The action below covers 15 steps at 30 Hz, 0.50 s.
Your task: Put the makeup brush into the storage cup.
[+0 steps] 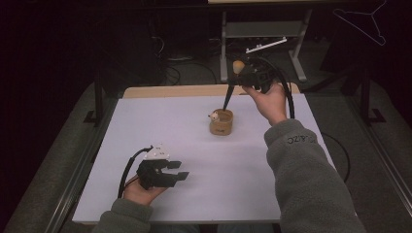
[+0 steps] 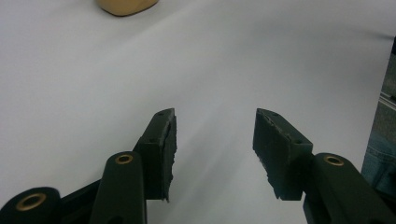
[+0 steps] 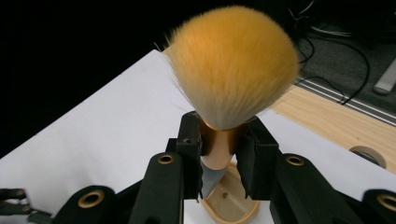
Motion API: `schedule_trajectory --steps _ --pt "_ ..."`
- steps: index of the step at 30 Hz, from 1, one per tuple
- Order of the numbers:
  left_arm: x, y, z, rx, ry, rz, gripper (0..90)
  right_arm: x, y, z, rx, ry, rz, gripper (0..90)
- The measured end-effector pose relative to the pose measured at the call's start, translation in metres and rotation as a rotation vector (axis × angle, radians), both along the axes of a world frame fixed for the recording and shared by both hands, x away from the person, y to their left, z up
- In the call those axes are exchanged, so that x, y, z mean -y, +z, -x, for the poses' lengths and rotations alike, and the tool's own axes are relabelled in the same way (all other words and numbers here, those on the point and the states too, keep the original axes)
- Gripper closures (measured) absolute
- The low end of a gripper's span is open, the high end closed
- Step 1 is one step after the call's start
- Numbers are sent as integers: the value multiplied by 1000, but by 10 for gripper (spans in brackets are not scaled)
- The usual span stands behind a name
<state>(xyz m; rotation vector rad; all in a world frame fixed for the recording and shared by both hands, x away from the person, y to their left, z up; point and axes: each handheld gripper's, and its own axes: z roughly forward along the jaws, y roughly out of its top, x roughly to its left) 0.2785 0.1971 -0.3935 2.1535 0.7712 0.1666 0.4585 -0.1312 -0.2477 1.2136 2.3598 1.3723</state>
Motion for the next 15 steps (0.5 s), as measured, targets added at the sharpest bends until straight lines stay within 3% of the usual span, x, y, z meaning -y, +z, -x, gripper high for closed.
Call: schedule_trajectory --steps 15 --pt "-3 2 0 1 11 14 484 -5 -21 -13 -11 -67 6 712"
